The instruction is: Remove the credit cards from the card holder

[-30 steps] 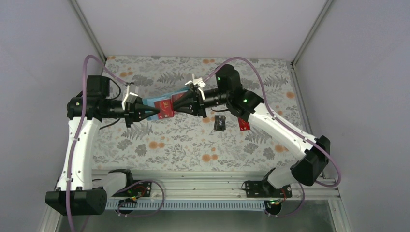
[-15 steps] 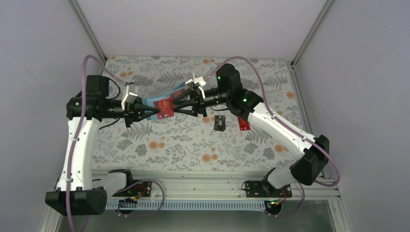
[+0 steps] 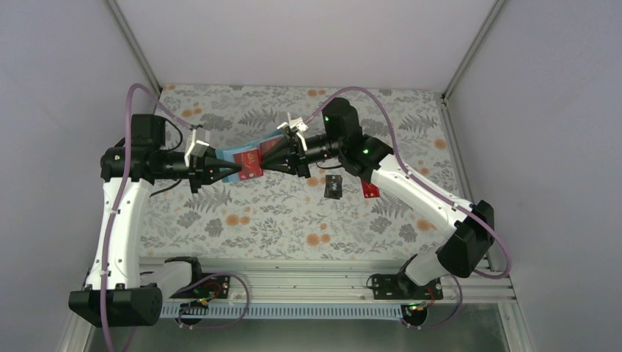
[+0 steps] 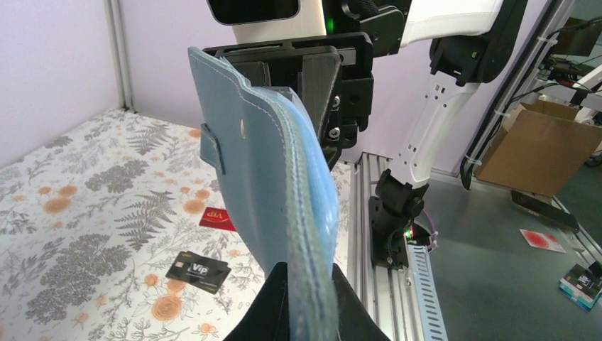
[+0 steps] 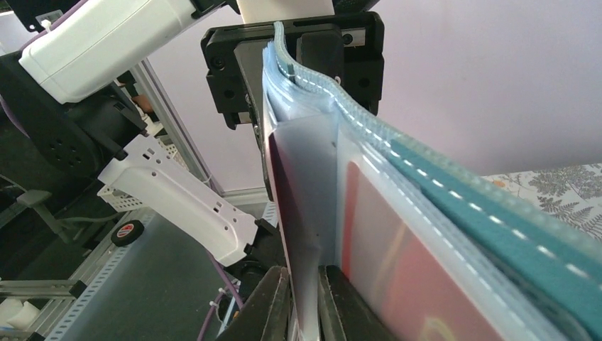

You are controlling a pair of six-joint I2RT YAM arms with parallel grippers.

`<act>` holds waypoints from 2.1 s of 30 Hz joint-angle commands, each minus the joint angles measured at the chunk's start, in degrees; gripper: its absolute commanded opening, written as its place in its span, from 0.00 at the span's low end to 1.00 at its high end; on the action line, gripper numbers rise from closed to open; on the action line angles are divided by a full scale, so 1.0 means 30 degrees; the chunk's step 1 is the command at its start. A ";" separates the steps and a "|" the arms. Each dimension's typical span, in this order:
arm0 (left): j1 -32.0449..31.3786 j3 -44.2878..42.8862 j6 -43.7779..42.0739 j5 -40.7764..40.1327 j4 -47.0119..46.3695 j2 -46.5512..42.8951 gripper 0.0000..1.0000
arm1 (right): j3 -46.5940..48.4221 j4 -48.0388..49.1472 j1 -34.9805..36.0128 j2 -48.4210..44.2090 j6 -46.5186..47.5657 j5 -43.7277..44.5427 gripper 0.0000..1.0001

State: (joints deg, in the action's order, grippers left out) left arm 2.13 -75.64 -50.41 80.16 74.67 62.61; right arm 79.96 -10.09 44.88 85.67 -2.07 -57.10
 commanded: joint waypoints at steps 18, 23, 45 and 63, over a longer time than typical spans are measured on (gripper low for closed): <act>-0.0066 -0.0310 -0.0983 0.1686 0.0121 -0.0159 0.12 | 0.0419 -0.0707 -0.0166 -0.0519 0.0870 0.0892 0.04; -0.0073 -0.0219 -0.1250 0.1737 0.0247 -0.0143 0.14 | 0.0451 -0.1093 -0.0270 -0.1036 0.1277 0.1027 0.04; -0.0044 -0.0593 -0.2173 0.1957 0.1023 -0.0186 0.03 | 0.0233 -0.1025 -0.0401 -0.1051 0.1419 0.0238 0.10; 0.0051 -0.0459 -0.1591 0.1986 0.0538 -0.0207 0.04 | -0.0375 -0.0895 -0.1082 -0.2061 0.1003 0.1383 0.04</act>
State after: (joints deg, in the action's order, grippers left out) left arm 2.15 -75.96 -53.63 82.17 76.77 62.61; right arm 79.15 -13.32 42.59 81.08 1.52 -55.05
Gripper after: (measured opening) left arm 0.052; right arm 0.044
